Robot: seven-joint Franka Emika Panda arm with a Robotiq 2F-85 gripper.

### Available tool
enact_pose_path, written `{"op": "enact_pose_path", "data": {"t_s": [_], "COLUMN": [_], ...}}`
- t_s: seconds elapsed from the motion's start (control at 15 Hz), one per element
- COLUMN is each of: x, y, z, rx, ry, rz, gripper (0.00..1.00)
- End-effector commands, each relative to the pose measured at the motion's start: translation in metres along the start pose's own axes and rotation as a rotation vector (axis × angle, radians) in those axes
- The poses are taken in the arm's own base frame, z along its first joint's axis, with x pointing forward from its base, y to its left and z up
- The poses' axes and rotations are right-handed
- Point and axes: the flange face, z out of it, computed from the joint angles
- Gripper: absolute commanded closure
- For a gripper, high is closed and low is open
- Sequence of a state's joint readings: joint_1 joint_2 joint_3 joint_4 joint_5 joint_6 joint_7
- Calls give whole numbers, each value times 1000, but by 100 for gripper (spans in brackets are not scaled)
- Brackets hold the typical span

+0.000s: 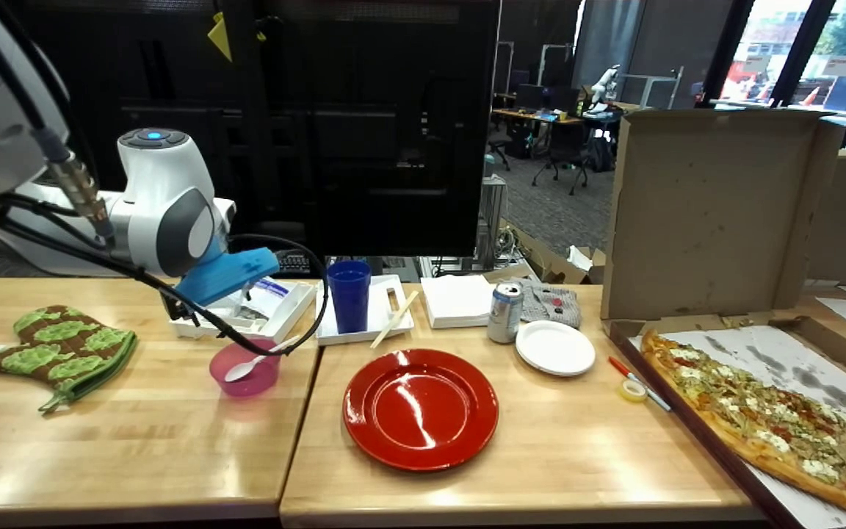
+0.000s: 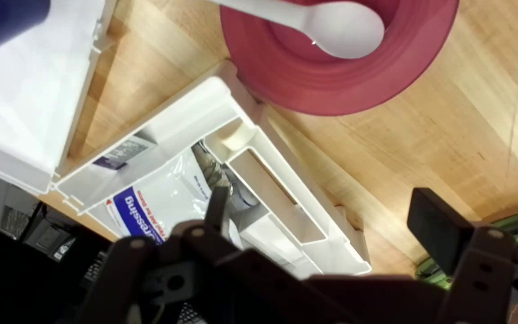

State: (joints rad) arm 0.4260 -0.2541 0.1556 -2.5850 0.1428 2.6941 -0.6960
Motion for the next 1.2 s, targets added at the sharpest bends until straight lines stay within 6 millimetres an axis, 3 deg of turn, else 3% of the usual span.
{"op": "enact_pose_path", "data": {"t_s": [0.0,0.4,0.87,1.13], "x": [25,51,55,60], "y": [-1,11,34,36], "z": [12,34,49,63], "rx": [-40,-132,-196,-198], "ry": [28,81,75,67], "rz": [-83,-202,-279,-279], "gripper": [0,0,0,0]}}
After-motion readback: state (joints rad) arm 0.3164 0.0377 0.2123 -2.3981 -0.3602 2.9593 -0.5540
